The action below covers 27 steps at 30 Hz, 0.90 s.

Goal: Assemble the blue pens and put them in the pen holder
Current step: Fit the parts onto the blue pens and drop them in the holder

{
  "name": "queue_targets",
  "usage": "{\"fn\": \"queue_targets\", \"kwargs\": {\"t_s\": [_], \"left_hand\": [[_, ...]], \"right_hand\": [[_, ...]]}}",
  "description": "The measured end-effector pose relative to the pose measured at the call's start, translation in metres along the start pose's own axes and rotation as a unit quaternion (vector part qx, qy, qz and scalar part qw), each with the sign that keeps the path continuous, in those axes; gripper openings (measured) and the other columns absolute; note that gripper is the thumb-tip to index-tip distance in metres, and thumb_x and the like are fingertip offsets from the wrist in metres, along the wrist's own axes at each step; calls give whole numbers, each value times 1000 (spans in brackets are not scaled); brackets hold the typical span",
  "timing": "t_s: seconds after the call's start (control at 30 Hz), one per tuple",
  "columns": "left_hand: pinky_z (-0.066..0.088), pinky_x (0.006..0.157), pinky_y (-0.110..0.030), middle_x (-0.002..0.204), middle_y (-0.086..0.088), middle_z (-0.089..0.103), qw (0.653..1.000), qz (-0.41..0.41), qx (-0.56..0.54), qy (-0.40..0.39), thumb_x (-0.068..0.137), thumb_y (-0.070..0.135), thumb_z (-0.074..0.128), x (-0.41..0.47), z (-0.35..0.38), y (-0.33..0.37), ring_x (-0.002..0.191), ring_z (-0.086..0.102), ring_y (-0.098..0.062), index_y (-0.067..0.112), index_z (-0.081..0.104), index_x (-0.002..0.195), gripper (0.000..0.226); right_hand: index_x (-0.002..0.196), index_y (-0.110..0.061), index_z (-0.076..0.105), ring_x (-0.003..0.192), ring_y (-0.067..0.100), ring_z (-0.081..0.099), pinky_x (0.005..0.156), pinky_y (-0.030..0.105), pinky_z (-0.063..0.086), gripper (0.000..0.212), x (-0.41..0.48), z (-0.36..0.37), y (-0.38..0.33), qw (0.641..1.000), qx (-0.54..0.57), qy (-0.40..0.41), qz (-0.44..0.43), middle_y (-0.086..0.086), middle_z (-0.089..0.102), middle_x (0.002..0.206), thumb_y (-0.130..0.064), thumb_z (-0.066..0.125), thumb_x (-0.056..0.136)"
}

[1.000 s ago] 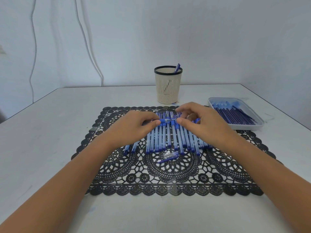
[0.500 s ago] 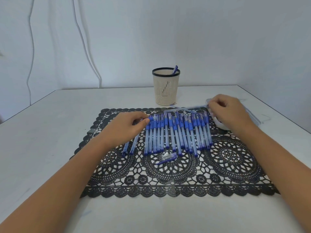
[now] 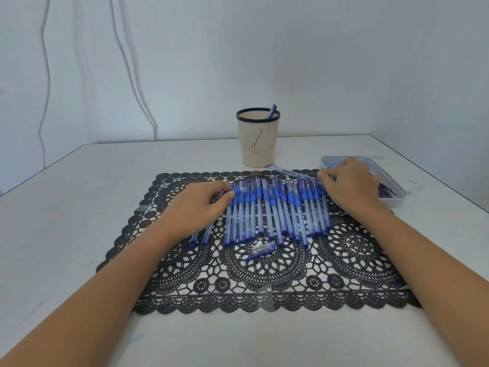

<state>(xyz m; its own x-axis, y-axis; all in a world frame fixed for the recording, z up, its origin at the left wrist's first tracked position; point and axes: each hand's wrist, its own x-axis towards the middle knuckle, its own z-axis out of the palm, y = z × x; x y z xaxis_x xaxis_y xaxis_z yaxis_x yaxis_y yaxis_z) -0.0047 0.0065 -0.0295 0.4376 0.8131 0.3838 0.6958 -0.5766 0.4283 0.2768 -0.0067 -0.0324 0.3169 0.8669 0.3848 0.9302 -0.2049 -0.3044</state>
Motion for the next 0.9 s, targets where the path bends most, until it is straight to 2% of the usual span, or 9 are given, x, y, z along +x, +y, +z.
{"fn": "queue_targets", "kwargs": {"t_s": [0.13,0.27,0.37,0.53,0.67,0.77,0.9], "left_hand": [[34,58,-21,65,22,51,1000,1,0,-4,93,37,47,0,0,3,58,46,5,22,64,107,26],[35,59,-22,68,21,53,1000,0,0,-9,93,37,46,-1,-1,4,60,47,3,22,63,107,27],[36,60,-23,68,21,53,1000,0,-2,-15,93,38,46,0,-1,3,60,48,3,22,63,107,27],[35,58,-23,65,19,53,1000,2,2,-17,93,38,46,0,0,3,56,49,-1,23,63,106,27],[36,58,-23,65,19,53,1000,3,5,-20,93,39,46,-1,0,4,57,50,-2,23,63,105,26],[36,58,-23,66,18,54,1000,1,9,-26,93,39,46,0,0,4,58,50,-4,24,63,105,25],[35,58,-23,66,19,53,1000,-2,7,-25,93,39,46,0,0,4,58,49,-1,26,63,105,24]], "right_hand": [[106,-19,69,107,35,50,88,43,37,31,10,-8,14,999,9,31,43,13,58,114,-32,43,94],[104,-9,63,107,34,50,83,39,35,24,17,-13,37,988,-39,-38,142,16,59,112,-19,48,88],[108,-5,56,108,35,50,87,39,39,25,17,-13,42,980,-48,-80,174,18,57,113,-15,51,86],[106,-3,55,107,35,51,87,39,40,23,18,-12,42,980,-47,-72,180,19,57,113,-9,52,84],[85,-7,51,96,33,55,75,34,39,4,18,-11,43,985,-25,-58,159,17,59,100,-9,54,82],[71,-10,47,81,29,52,74,35,41,15,19,-10,44,986,-13,-69,152,13,58,87,-14,56,82],[65,-13,41,78,28,49,75,37,41,25,19,-11,45,986,-5,-81,146,5,46,70,-19,57,83]]}}
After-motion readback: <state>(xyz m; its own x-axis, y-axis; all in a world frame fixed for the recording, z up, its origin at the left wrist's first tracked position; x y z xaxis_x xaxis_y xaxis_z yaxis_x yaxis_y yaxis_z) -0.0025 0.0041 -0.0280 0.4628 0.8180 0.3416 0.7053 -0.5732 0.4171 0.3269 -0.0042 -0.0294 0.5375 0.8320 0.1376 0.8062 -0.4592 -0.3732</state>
